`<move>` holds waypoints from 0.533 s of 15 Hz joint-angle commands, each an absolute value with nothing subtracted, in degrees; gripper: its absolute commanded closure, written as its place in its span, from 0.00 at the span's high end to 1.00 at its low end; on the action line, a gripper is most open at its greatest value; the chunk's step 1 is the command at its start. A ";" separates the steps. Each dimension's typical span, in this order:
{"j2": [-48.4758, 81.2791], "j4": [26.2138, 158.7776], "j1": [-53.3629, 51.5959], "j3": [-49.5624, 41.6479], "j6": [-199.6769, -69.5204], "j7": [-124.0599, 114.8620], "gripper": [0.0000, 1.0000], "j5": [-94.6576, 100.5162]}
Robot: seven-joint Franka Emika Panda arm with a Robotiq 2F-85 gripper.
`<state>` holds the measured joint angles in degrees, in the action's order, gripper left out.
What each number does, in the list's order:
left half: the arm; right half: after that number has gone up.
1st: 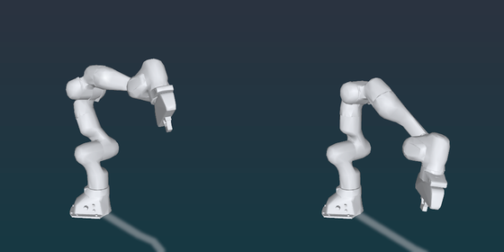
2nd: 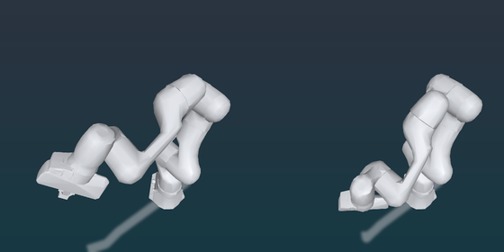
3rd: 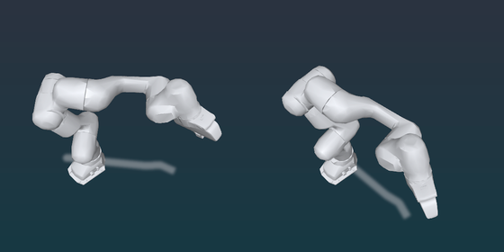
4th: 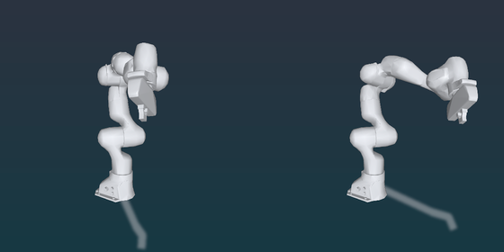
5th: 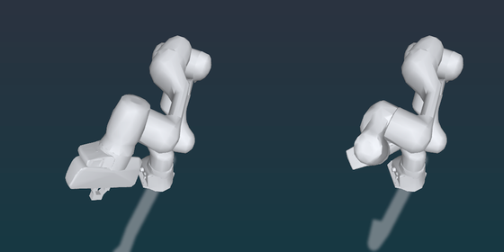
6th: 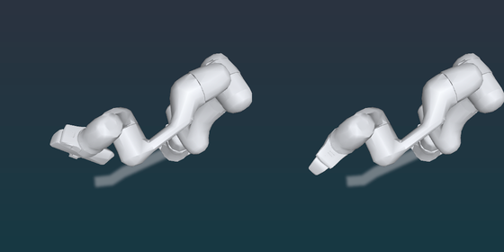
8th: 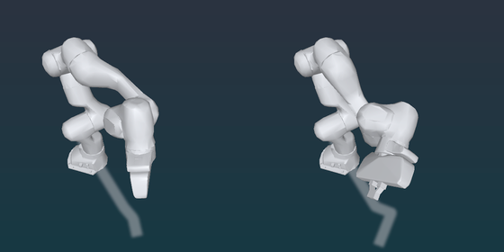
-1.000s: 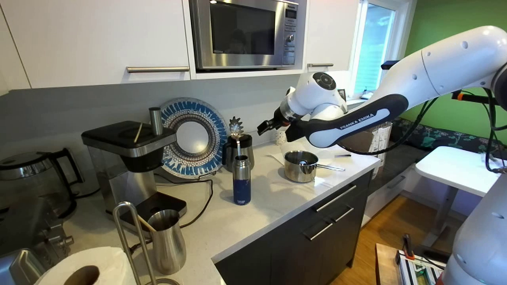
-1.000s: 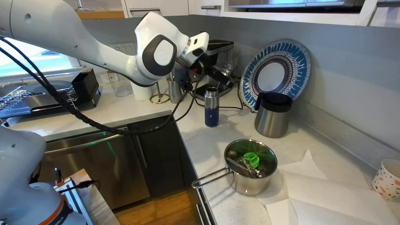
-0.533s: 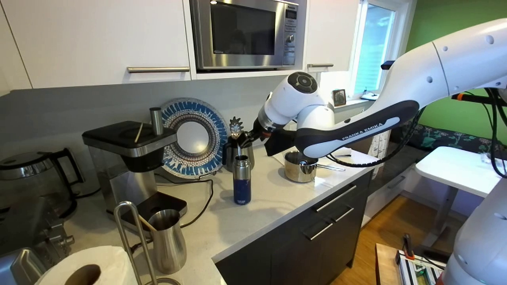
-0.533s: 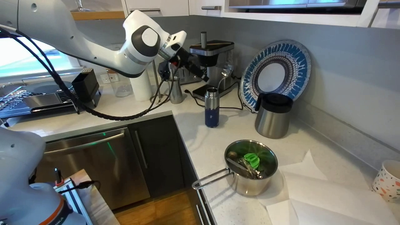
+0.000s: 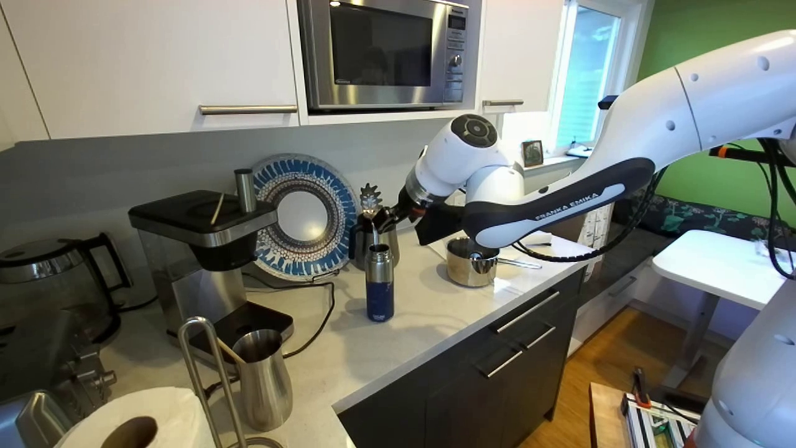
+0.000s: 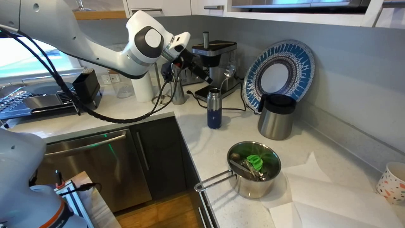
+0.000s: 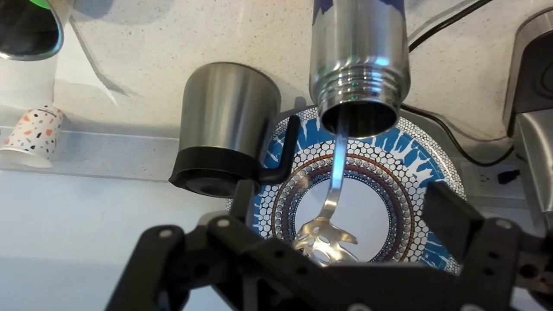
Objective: Put the silver ladle on the counter
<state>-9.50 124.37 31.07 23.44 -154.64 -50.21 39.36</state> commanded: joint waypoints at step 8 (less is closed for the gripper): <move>-4.30 119.75 33.11 25.76 -151.31 -68.38 1.00 53.07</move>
